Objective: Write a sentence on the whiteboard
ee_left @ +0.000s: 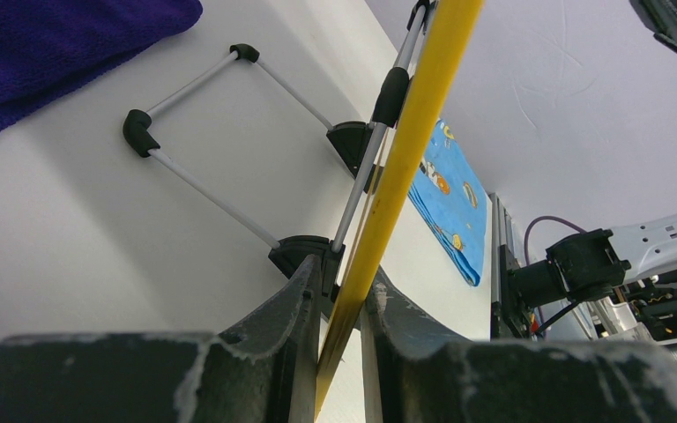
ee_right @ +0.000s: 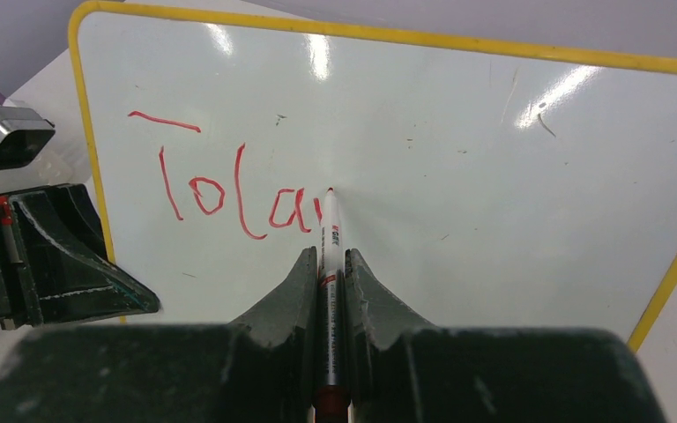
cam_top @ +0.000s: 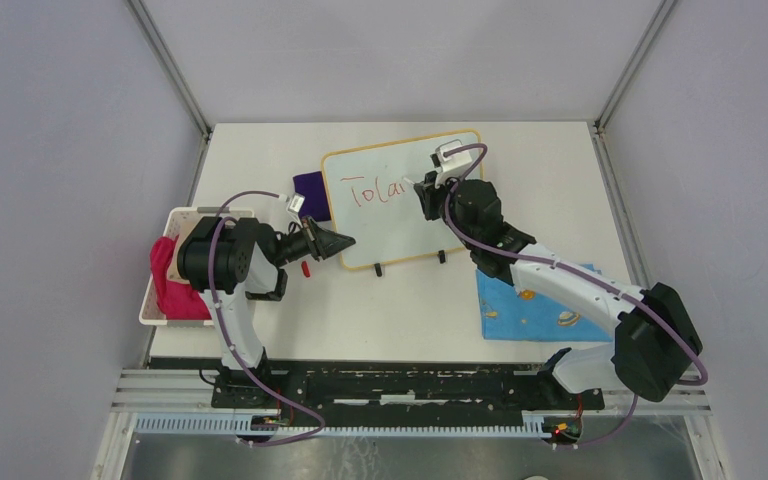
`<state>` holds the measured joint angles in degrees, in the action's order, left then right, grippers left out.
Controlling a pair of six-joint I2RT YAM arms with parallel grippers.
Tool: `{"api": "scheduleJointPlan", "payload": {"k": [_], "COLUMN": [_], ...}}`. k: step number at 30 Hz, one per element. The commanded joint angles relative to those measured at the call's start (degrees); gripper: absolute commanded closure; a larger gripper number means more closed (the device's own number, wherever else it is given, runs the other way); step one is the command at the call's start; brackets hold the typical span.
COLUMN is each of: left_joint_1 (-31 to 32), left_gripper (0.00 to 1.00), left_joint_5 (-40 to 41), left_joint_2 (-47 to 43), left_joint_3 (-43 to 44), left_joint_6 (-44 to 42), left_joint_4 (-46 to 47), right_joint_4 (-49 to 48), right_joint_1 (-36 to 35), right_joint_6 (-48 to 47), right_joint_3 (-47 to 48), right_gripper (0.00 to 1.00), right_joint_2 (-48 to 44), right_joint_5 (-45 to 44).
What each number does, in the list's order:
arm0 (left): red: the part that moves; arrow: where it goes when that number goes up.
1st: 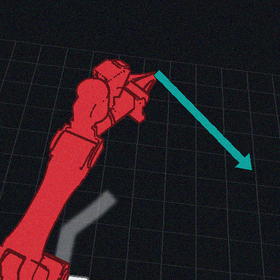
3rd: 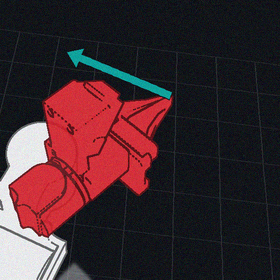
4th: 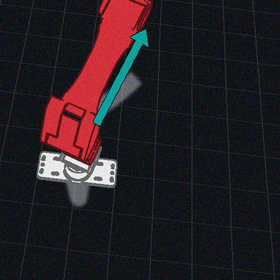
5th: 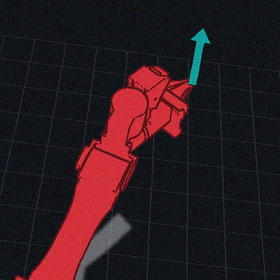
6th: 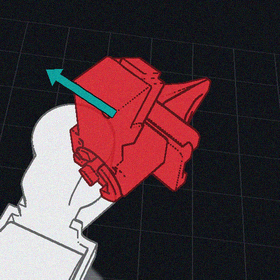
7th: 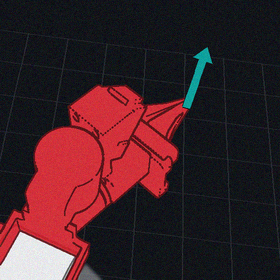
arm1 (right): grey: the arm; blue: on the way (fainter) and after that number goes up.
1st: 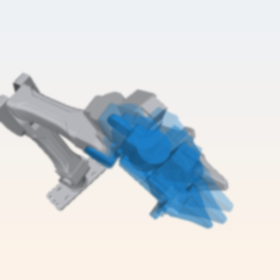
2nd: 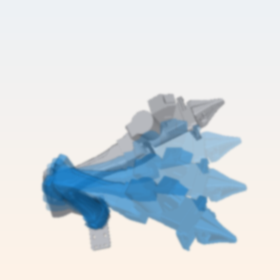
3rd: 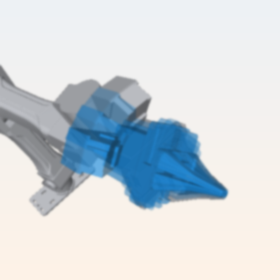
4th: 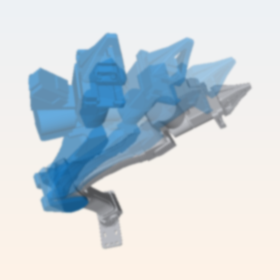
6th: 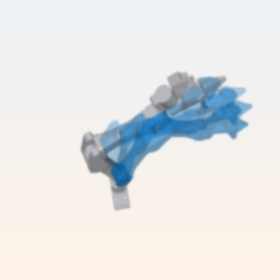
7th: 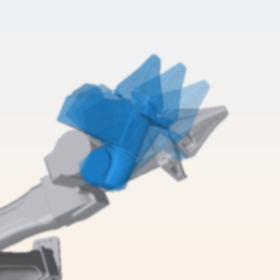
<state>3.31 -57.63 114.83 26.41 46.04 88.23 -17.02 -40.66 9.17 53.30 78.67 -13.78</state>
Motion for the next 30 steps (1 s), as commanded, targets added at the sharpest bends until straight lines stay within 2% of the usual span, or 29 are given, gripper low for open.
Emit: {"api": "scheduleJointPlan", "payload": {"k": [1, 23, 30], "left_joint_1": [-0.3, -0.2, -0.3], "left_gripper": [0.98, 0.98, 0.98], "left_joint_5": [2.7, 2.7, 2.7], "left_joint_2": [2.2, 2.2, 2.2], "left_joint_3": [0.6, 0.6, 0.6], "left_joint_6": [1.6, 1.7, 1.7], "left_joint_4": [8.8, 8.8, 8.8], "right_joint_4": [-0.9, -1.9, -2.2], "right_joint_1": [0.6, 0.4, -2.1], "right_joint_6": [0.2, 2.6, 2.4], "right_joint_3": [1.6, -6.0, -5.6], "right_gripper": [1.0, 1.0, 1.0], "right_joint_2": [1.0, -1.7, -0.4], "right_joint_5": [-0.5, 2.2, 3.8]}}
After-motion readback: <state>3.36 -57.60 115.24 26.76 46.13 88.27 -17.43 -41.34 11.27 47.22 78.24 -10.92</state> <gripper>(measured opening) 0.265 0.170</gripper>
